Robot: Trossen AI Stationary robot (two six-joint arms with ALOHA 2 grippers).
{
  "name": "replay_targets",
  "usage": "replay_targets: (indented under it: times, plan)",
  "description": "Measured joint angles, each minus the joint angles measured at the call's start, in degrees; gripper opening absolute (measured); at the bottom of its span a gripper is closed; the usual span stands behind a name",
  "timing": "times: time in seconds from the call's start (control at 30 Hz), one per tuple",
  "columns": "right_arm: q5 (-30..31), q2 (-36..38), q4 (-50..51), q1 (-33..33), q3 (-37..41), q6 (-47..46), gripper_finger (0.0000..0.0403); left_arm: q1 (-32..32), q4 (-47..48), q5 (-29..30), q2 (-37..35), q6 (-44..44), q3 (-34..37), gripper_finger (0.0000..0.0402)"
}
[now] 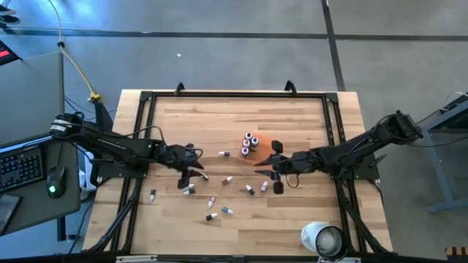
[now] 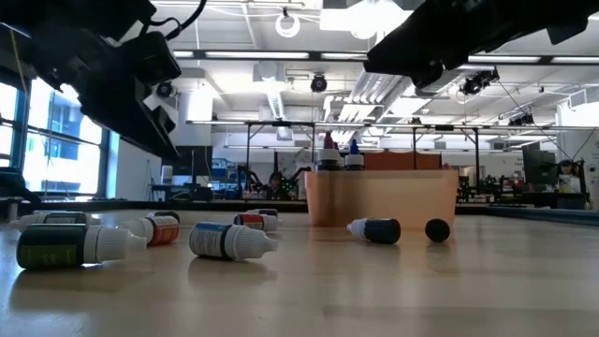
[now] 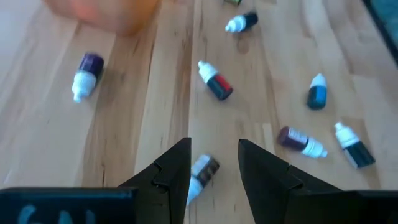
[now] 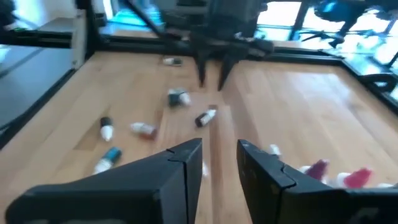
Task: Pick & Place food coloring
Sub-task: Put the right small green food coloring bottle into the orange bin
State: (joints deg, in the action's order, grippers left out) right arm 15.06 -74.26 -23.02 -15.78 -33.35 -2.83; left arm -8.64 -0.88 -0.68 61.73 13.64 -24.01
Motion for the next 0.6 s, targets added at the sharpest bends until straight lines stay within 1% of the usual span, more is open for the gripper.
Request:
replay_targets:
  times: [0.17,0.23,0.47,0.53,0.6]
  plan:
    - [-8.9,0.0,0.1,-1.4,0.1,0.2,0.0094,0.0,-3.4,0.0,0.0,-1.8,0.0,0.0131]
    - [-11.2,0.0,0.1,-2.4,0.1,0.2,0.0094,0.0,-4.3,0.3,0.0,-1.9,0.0,0.0131]
    - [-9.4,0.0,3.5,-3.8,0.1,-3.6,0.0098,0.0,-5.6,0.8,0.0,-1.8,0.0,0.0131]
    - [-8.4,0.0,3.1,-3.7,0.1,-2.5,0.0101,0.0,-5.6,1.4,0.0,-1.8,0.0,0.0131]
    - [-6.5,0.0,2.2,-3.7,0.1,1.1,0.0103,0.0,-5.5,1.6,0.0,-1.3,0.0,0.0131]
